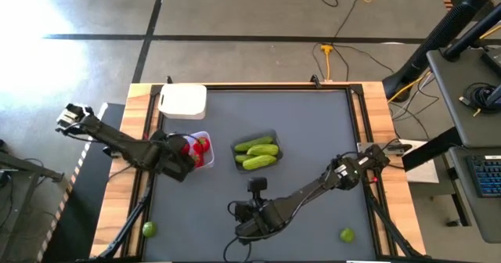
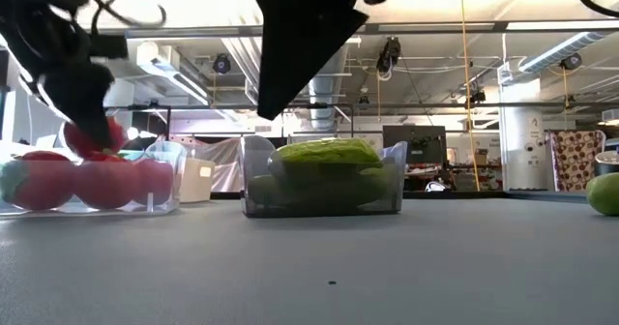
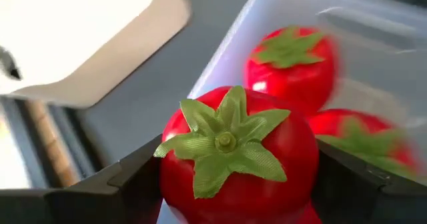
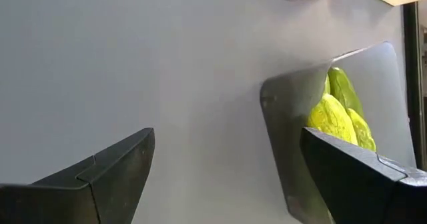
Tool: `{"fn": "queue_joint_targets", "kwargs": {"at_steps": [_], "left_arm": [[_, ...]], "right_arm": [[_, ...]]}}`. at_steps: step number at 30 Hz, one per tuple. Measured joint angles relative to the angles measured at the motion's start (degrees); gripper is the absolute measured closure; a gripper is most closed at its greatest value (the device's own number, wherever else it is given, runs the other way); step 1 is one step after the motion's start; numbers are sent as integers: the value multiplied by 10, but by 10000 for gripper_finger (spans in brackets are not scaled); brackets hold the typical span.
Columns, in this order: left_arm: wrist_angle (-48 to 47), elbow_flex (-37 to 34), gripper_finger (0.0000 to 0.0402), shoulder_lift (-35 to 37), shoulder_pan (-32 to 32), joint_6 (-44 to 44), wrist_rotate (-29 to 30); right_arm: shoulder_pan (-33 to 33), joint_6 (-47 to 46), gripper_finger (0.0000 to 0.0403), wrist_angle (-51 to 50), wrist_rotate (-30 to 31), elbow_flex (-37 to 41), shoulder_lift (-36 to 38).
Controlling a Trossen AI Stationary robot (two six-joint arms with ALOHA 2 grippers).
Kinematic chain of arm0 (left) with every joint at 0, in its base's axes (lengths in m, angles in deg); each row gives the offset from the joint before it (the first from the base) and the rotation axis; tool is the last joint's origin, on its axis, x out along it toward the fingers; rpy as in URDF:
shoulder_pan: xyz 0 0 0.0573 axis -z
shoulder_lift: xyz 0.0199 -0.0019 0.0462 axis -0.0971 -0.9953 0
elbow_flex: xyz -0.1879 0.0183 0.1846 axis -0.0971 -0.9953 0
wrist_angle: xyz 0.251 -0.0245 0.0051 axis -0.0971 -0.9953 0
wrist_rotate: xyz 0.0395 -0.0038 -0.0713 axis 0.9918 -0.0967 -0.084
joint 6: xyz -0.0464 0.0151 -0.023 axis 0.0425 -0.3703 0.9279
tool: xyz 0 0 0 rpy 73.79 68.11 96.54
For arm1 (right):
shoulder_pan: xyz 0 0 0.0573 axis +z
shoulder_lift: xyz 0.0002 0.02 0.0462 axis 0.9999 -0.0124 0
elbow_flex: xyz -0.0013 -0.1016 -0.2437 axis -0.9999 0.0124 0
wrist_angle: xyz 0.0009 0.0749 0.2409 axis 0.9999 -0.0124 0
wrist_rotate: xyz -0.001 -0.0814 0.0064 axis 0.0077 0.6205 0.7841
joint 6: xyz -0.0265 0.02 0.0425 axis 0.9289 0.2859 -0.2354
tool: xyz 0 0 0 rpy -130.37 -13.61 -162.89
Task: Sort produce into baskets
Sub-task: Put the tomato into the transparent bin, then put the lemon into the white bin
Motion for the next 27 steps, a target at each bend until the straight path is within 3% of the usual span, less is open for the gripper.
{"fn": "queue_joint_targets", "kwargs": {"at_steps": [7,17,27], "left_arm": [[24,-14,112,-34,-44,-58,-26],[21,-12,43,-59,-80,-117,-45],[-108,107,30,-20,-56,-186,-99]], "right_arm": [[-8,-15,37,-76,16,0,15],[-12,-42,37,-127,12,-2,49],[-22,-72,37,-155,18,-2,89]]}}
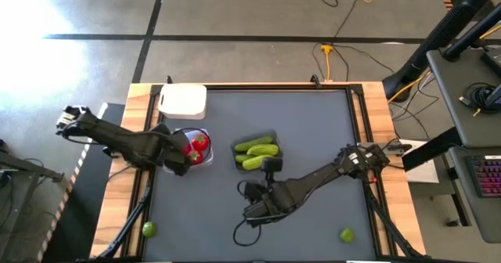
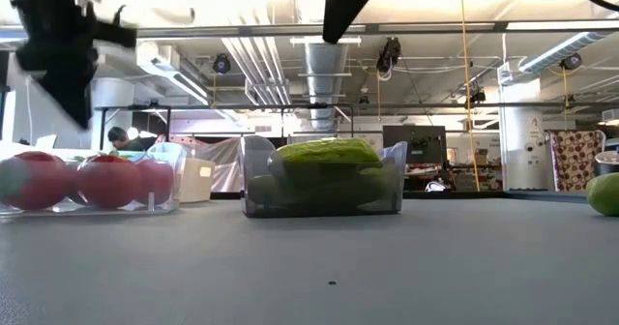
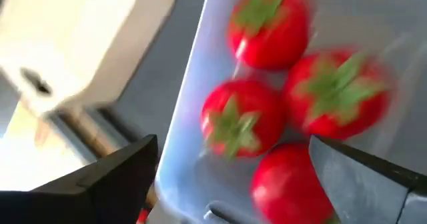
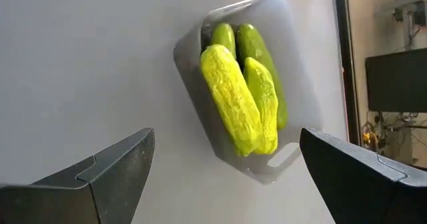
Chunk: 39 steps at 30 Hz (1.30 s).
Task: Sort produce into baskets
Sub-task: Put the lemon into the white bin
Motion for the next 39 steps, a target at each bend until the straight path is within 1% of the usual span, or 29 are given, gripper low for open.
{"fn": "queue_joint_targets", "kwargs": {"at_steps": [1,2,4,5,6,9,11,13,15,17,18,20,25,29,32,34,36,39], "left_arm": [[16,9,30,9,15,3,23],[46,14,30,18,36,3,59],[136,14,29,37,87,-7,159],[195,7,29,46,116,-29,205],[262,-2,29,53,144,-68,240],[500,-47,29,58,210,-225,316],[658,-83,29,57,234,-337,340],[788,-120,29,49,243,-427,341],[876,-158,29,42,244,-476,327],[939,-193,29,38,242,-486,288],[955,-208,29,36,242,-485,268],[959,-234,32,34,244,-476,237],[968,-268,39,35,245,-464,241],[1011,-289,45,34,245,-457,243],[1023,-310,49,26,245,-472,241],[1034,-313,50,27,243,-474,244],[1039,-314,50,27,243,-474,244],[1039,-315,50,27,243,-481,238]], "right_arm": [[0,0,37,0,1,0,1],[1,0,37,0,2,0,1],[1,0,37,0,2,2,1],[0,0,37,0,2,4,1],[-2,0,37,0,2,6,1],[-13,-10,37,0,2,25,19],[-28,-16,37,0,2,48,44],[-48,-25,37,0,3,87,78],[-71,-41,37,1,4,146,121],[-100,-72,37,0,-6,215,168],[-116,-95,37,0,-22,252,194],[-148,-137,37,-1,-74,324,243],[-196,-158,37,0,-180,482,343],[-227,-181,37,2,-307,603,403],[-243,-208,37,12,-385,684,425],[-257,-209,37,32,-414,730,432],[-266,-203,37,88,-428,768,436],[-265,-184,37,178,-466,805,429]]}}
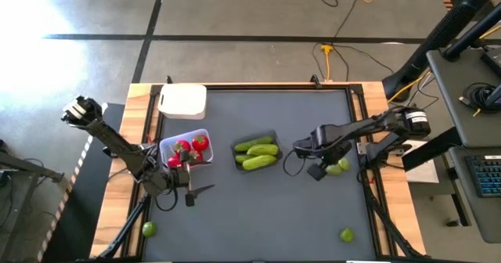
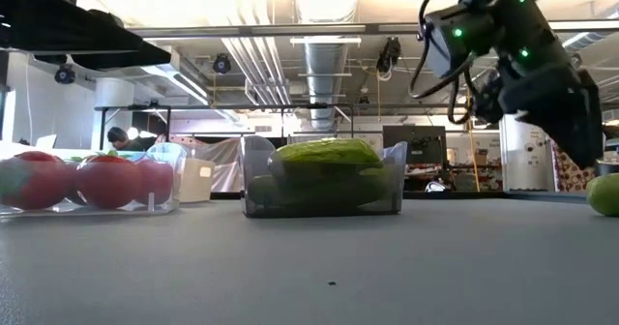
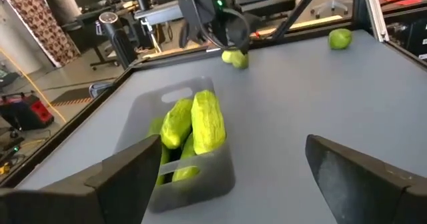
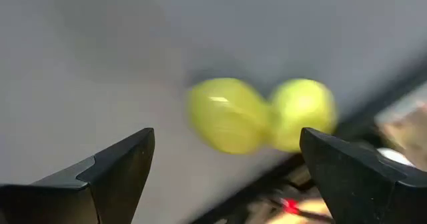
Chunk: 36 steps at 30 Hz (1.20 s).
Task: Sort produce into baskets
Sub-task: Put the lemon into the white bin
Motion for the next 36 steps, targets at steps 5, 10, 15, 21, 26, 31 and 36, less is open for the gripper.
{"fn": "queue_joint_targets", "kwargs": {"at_steps": [5,10,15,21,26,31,36], "left_arm": [[0,1,50,0,0,-5,2],[3,4,50,0,-1,-6,5],[4,4,50,0,-1,-6,5],[4,4,50,0,-1,-6,5],[-2,4,50,0,0,-5,63],[-20,5,50,4,0,-4,64],[-129,50,58,48,-35,-36,63]], "right_arm": [[18,28,37,8,4,20,-22],[51,35,45,15,14,23,-33],[88,23,81,45,35,43,-34],[103,7,130,99,43,74,-40],[102,-16,187,102,50,56,-38],[96,16,222,52,85,-23,-30],[32,126,222,24,261,-138,-29]]}}
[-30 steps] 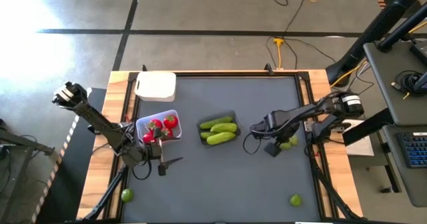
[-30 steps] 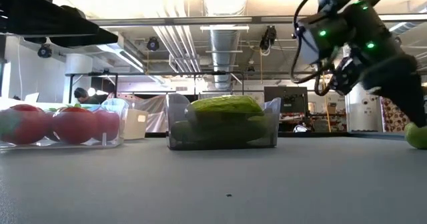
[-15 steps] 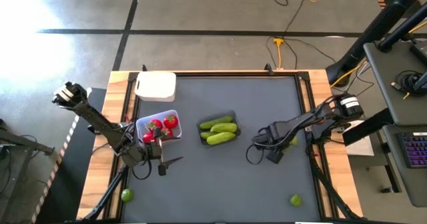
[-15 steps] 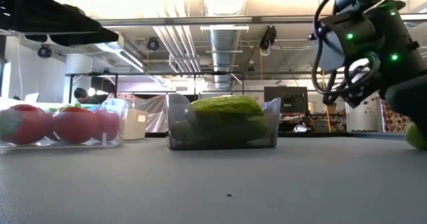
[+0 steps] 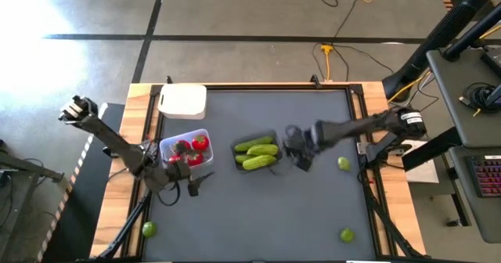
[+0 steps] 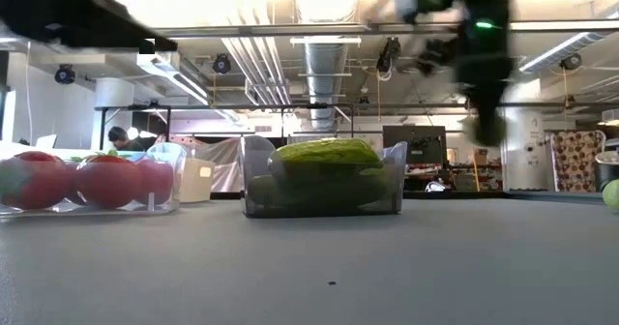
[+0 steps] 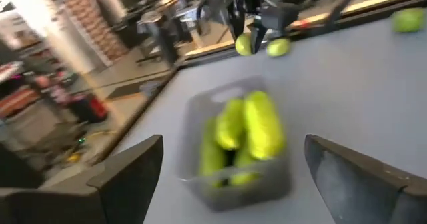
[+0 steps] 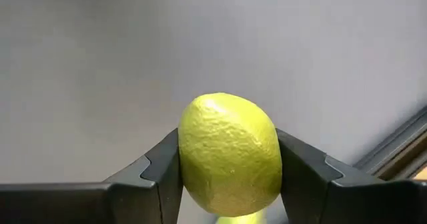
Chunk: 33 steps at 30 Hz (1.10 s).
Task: Sort produce into baskets
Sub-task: Put the lemon into the white bin
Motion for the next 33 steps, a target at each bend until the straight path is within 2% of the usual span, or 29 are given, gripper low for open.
{"fn": "queue_joint_targets", "kwargs": {"at_steps": [4,7,12,16,19,22,33], "left_arm": [[-175,71,71,34,-80,-2,-15],[-249,110,80,50,-175,-12,-101],[-216,112,87,54,-378,-66,-286],[-166,95,88,30,-534,-76,-399],[-134,94,88,1,-614,-75,-494],[-80,90,88,-36,-648,-69,-542],[75,75,88,-168,-652,-76,-542]], "right_arm": [[-106,166,225,121,23,-61,-18],[-180,291,225,239,-7,-92,-55],[-260,414,226,364,-114,-161,-154],[-281,456,226,374,-184,-230,-246],[-280,475,226,369,-216,-273,-297],[-271,498,225,355,-222,-314,-339],[-247,521,178,237,-224,-425,-414]]}}
